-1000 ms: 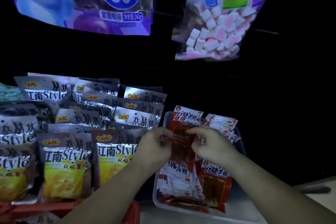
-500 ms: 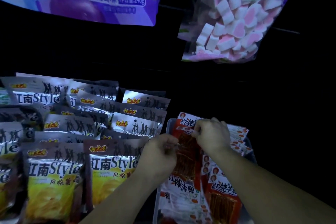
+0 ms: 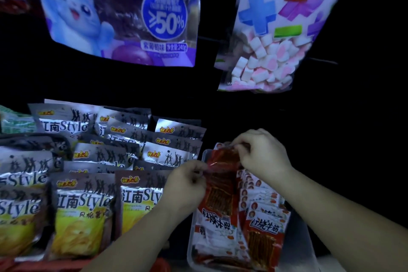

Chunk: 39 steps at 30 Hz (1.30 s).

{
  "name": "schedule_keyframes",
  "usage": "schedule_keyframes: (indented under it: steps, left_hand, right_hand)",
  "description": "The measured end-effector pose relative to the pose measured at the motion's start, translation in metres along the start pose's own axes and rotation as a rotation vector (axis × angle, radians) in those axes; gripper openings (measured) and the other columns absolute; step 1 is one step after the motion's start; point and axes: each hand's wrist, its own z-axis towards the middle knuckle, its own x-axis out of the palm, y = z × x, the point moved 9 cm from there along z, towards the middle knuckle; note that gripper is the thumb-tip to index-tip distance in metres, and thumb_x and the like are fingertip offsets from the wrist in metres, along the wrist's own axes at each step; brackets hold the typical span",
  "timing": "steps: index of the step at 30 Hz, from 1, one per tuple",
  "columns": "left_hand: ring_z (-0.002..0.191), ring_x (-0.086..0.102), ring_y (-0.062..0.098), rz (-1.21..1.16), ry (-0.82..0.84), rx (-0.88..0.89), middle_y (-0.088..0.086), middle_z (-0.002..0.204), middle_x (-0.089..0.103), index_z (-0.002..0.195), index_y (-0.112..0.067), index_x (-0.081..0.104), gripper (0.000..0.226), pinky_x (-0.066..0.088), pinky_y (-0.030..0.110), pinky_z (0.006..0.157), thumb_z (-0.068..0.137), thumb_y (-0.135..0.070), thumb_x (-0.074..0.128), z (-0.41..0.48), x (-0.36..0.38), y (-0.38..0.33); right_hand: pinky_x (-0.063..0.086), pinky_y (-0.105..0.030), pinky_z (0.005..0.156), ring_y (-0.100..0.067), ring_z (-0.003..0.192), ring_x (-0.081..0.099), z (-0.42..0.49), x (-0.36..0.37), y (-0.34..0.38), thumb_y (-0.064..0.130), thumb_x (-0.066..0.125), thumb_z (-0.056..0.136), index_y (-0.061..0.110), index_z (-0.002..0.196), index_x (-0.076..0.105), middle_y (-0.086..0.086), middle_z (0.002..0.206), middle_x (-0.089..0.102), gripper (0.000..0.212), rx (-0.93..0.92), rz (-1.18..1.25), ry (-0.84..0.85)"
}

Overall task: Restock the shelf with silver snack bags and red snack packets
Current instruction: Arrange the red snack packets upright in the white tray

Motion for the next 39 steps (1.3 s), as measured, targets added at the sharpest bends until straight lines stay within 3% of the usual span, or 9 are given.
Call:
schedule_keyframes:
  steps: [3, 6, 8, 12, 19, 24, 29, 35, 39]
  left_hand:
    - [0.103, 0.058, -0.015, -0.052, -0.017, 0.13, -0.021, 0.104, 0.066, 0.115, -0.035, 0.059, 0.036, 0.049, 0.006, 0.078, 0.095, -0.006, 0.067, -0.016, -0.016, -0.034]
    - [0.101, 0.065, -0.003, -0.044, 0.059, 0.181, -0.018, 0.105, 0.069, 0.117, -0.034, 0.055, 0.045, 0.057, 0.018, 0.079, 0.092, 0.0, 0.07, -0.031, -0.017, -0.062]
    - [0.083, 0.067, 0.002, -0.063, 0.067, 0.181, -0.011, 0.09, 0.071, 0.112, -0.031, 0.054, 0.042, 0.054, 0.017, 0.07, 0.092, 0.003, 0.068, -0.044, -0.02, -0.079]
    - [0.07, 0.06, 0.005, -0.151, 0.093, 0.193, -0.01, 0.079, 0.067, 0.106, -0.02, 0.057, 0.026, 0.048, 0.016, 0.061, 0.095, 0.003, 0.064, -0.082, -0.03, -0.109]
    - [0.081, 0.065, 0.023, -0.383, 0.034, 0.151, 0.01, 0.089, 0.068, 0.136, -0.034, 0.052, 0.058, 0.056, 0.034, 0.079, 0.095, 0.005, 0.064, -0.134, -0.042, -0.131]
    - [0.065, 0.061, 0.003, -0.382, -0.068, 0.207, -0.014, 0.074, 0.068, 0.131, -0.037, 0.054, 0.055, 0.048, 0.016, 0.058, 0.097, 0.005, 0.061, -0.164, -0.04, -0.144]
    - [0.066, 0.059, 0.002, -0.317, -0.148, 0.206, -0.014, 0.082, 0.069, 0.143, -0.043, 0.046, 0.067, 0.047, 0.017, 0.06, 0.096, 0.002, 0.063, -0.164, -0.04, -0.138]
    - [0.087, 0.07, -0.007, -0.32, 0.044, 0.143, -0.023, 0.095, 0.076, 0.132, -0.039, 0.055, 0.058, 0.052, 0.011, 0.069, 0.093, 0.003, 0.067, -0.156, -0.021, -0.139]
    - [0.079, 0.068, -0.015, -0.361, 0.052, 0.065, -0.022, 0.087, 0.075, 0.125, -0.039, 0.054, 0.068, 0.051, 0.007, 0.061, 0.085, 0.014, 0.071, -0.151, -0.018, -0.135]
  right_hand:
    - [0.053, -0.04, 0.069, -0.015, 0.075, 0.061, -0.011, -0.017, 0.021, 0.027, 0.066, 0.098, 0.028, 0.087, 0.066, 0.004, 0.08, 0.065, 0.011, 0.045, 0.205, 0.207]
    - [0.054, -0.043, 0.067, -0.019, 0.066, 0.059, -0.027, -0.043, 0.045, 0.027, 0.068, 0.098, 0.016, 0.087, 0.066, -0.012, 0.077, 0.061, 0.016, 0.059, 0.413, 0.315]
    - [0.06, -0.044, 0.071, -0.023, 0.075, 0.07, -0.039, -0.07, 0.047, 0.027, 0.074, 0.094, 0.021, 0.106, 0.07, -0.012, 0.085, 0.069, 0.014, 0.177, 0.604, 0.217]
    - [0.058, -0.028, 0.074, -0.01, 0.092, 0.068, -0.082, -0.118, 0.039, 0.033, 0.08, 0.088, 0.04, 0.139, 0.05, 0.004, 0.107, 0.066, 0.059, 0.438, 0.803, -0.039]
    - [0.059, -0.055, 0.088, -0.018, 0.094, 0.074, -0.14, -0.143, 0.073, 0.013, 0.077, 0.091, 0.045, 0.135, 0.056, 0.005, 0.099, 0.078, 0.058, 0.507, 1.079, -0.207]
    - [0.06, -0.053, 0.088, -0.016, 0.099, 0.073, -0.158, -0.142, 0.075, 0.024, 0.079, 0.089, 0.046, 0.142, 0.052, 0.002, 0.115, 0.073, 0.063, 0.548, 1.048, -0.346]
    - [0.055, -0.045, 0.1, -0.01, 0.118, 0.062, -0.151, -0.124, 0.089, 0.012, 0.078, 0.09, 0.069, 0.123, 0.037, 0.026, 0.118, 0.058, 0.078, 0.517, 1.044, -0.055]
    - [0.062, -0.027, 0.084, -0.005, 0.096, 0.073, -0.148, -0.114, 0.073, -0.001, 0.076, 0.089, 0.046, 0.135, 0.05, 0.015, 0.1, 0.075, 0.071, 0.594, 1.15, 0.036]
    - [0.058, -0.043, 0.097, -0.016, 0.111, 0.07, -0.144, -0.116, 0.075, 0.0, 0.076, 0.088, 0.052, 0.142, 0.049, 0.004, 0.125, 0.068, 0.08, 0.61, 1.132, 0.083]
